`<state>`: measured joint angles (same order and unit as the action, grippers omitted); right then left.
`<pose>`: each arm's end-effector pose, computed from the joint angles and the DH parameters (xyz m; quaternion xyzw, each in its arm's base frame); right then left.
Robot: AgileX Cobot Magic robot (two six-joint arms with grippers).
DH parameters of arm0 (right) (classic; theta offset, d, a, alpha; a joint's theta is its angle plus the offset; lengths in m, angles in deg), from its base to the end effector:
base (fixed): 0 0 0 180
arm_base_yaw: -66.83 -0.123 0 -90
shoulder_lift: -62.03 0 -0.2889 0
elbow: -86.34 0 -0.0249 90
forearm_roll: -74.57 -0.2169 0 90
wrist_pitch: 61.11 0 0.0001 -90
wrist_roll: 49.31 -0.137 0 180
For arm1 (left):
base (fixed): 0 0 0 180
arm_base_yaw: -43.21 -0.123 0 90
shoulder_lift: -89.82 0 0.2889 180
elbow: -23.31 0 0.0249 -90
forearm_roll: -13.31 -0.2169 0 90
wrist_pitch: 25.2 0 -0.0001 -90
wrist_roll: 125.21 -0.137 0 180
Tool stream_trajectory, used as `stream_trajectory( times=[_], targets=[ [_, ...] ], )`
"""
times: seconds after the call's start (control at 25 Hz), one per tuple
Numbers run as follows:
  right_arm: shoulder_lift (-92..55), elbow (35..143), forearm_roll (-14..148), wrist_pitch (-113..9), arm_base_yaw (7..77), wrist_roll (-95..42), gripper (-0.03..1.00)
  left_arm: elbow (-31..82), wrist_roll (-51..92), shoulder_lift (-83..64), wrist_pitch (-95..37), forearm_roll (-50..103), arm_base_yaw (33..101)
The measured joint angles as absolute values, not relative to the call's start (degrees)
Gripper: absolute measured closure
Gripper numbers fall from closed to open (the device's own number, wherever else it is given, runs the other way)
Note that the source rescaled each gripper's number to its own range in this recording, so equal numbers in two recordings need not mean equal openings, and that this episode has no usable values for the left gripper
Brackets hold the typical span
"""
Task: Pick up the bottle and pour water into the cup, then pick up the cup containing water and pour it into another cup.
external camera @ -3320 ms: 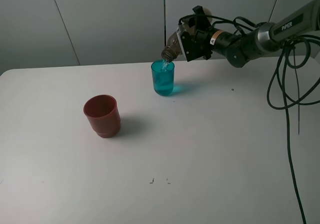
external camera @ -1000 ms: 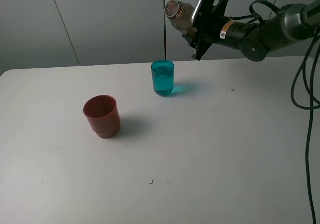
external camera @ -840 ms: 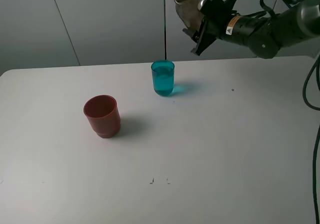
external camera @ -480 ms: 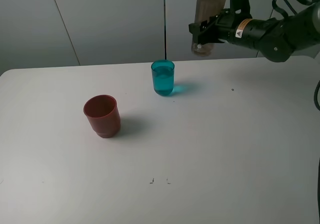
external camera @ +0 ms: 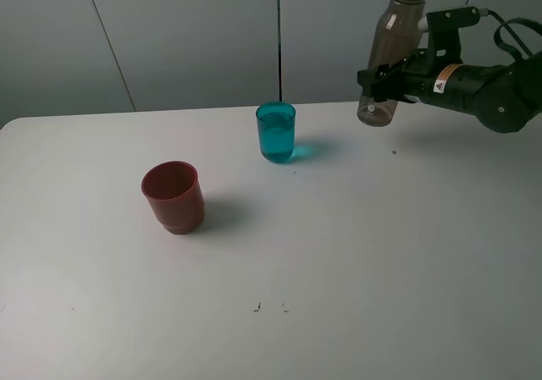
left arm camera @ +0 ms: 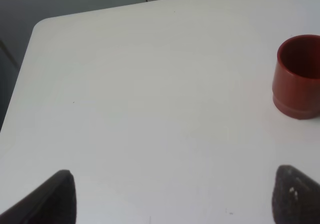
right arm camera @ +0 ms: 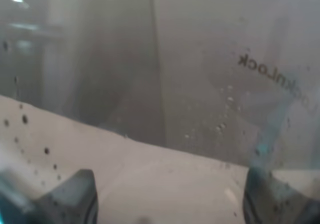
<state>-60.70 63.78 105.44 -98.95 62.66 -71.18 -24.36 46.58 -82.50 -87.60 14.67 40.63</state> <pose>0.4168 0.0736 0.1540 -0.1433 0.8088 0.1356 0.5540 -0.0007 -0.0029 0.2416 0.0428 0.8549 0.0368 0.5157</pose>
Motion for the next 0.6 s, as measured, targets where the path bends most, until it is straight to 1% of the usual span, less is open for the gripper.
stream_trajectory(
  times=[0.28,0.6],
  targets=[
    [-65.54,63.57,99.77,-102.9,62.94,-61.82,0.97,-24.36,46.58,-82.5,-87.6,14.67,40.63],
    [-68.77,63.57,97.91,-104.98,62.94,-59.01,0.97,-24.36,46.58,-82.5,-87.6,14.67,40.63]
  ],
)
